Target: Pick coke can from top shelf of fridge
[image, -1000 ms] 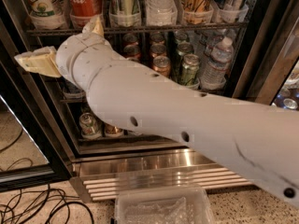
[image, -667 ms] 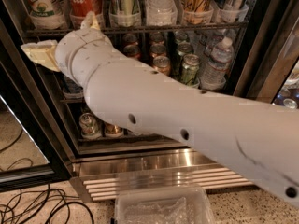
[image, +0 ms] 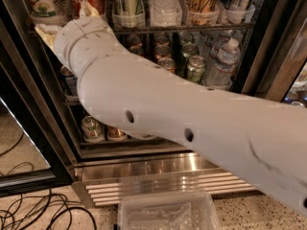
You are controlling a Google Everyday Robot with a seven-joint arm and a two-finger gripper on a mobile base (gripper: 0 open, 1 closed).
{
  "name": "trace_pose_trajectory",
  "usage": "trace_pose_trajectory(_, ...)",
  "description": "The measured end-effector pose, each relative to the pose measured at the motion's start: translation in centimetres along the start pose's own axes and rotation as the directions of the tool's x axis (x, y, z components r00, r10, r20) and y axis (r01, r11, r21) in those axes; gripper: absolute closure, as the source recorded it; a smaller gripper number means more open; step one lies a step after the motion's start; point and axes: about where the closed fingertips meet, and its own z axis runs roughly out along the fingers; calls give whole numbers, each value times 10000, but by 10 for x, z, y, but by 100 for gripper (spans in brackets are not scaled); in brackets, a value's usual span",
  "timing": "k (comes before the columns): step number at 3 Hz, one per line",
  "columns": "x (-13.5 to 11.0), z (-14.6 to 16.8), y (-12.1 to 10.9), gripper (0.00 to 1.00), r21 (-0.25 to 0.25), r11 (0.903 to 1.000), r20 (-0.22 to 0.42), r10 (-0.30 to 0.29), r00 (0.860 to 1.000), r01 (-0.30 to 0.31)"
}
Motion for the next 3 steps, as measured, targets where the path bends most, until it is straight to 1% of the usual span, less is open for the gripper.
trace_pose_trajectory(1, -7, -2, -5, 35, 469, 9985, 117, -275, 9996, 270)
trace_pose_trajectory(2, -8, 2, -9, 37, 1094, 9928, 205, -507, 9985, 482)
trace_pose_trajectory(3, -8, 9, -15, 36, 1584, 9862, 318, -542, 9980, 485)
